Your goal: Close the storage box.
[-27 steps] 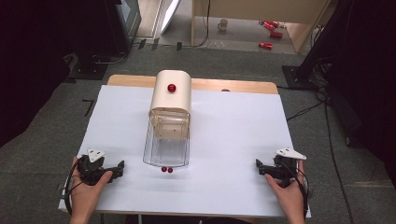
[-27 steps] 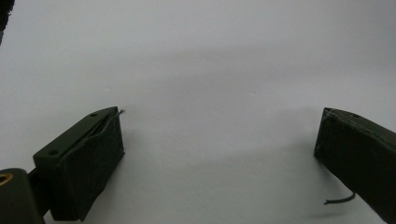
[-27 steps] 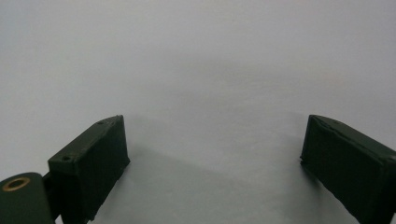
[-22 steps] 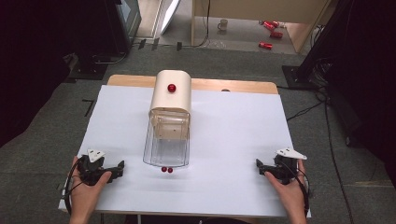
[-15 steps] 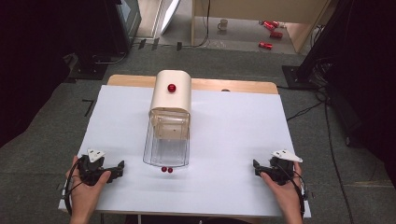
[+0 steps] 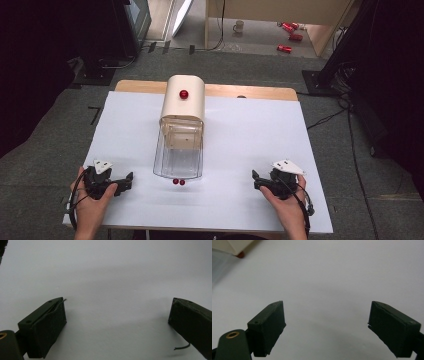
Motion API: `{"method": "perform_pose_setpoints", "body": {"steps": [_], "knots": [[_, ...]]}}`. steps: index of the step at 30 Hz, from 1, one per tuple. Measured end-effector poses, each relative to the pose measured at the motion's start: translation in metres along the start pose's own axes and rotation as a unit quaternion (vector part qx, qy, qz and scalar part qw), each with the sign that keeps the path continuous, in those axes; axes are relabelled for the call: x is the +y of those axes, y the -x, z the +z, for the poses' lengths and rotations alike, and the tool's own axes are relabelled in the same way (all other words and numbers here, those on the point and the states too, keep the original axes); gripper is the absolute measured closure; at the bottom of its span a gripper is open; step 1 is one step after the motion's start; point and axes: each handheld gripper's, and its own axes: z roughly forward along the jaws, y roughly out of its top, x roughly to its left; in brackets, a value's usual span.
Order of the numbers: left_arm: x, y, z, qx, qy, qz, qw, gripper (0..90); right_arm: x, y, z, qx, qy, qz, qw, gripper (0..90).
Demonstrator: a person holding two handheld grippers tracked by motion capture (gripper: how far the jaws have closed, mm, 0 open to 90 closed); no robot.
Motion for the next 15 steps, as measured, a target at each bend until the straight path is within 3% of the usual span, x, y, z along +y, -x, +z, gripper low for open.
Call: {"method": "perform_pose_setpoints", "body": {"steps": [1,2,3,5,7,9,11,12,15], "knots": [[0.0,0.0,0.0,0.0,0.0,0.0,1.0,1.1,0.003,-0.01,-0.003,0.006,0.008,-0.001,0.9999,14.8],[0.0,0.0,0.0,0.0,0.0,0.0,1.0,1.1,0.003,-0.01,-0.003,0.006,0.008,-0.001,0.9999,14.8],[0.0,0.0,0.0,0.0,0.0,0.0,1.0,1.1,0.006,-0.02,-0.005,0.016,0.012,-0.002,0.9998,15.9],[0.0,0.0,0.0,0.0,0.0,0.0,1.0,1.1,0.007,-0.024,-0.006,0.018,0.014,-0.005,0.9997,16.3],[0.0,0.0,0.0,0.0,0.0,0.0,1.0,1.1,0.008,-0.04,-0.008,0.03,0.017,-0.01,0.9994,19.2],[0.0,0.0,0.0,0.0,0.0,0.0,1.0,1.1,0.008,-0.045,-0.008,0.031,0.018,-0.01,0.9993,20.7],[0.0,0.0,0.0,0.0,0.0,0.0,1.0,1.1,0.009,-0.062,-0.007,0.048,0.017,-0.019,0.9985,23.5],[0.0,0.0,0.0,0.0,0.0,0.0,1.0,1.1,0.009,-0.062,-0.007,0.048,0.017,-0.019,0.9985,23.5],[0.0,0.0,0.0,0.0,0.0,0.0,1.0,1.1,0.007,-0.082,-0.004,0.071,0.016,-0.024,0.9971,27.8]]}}
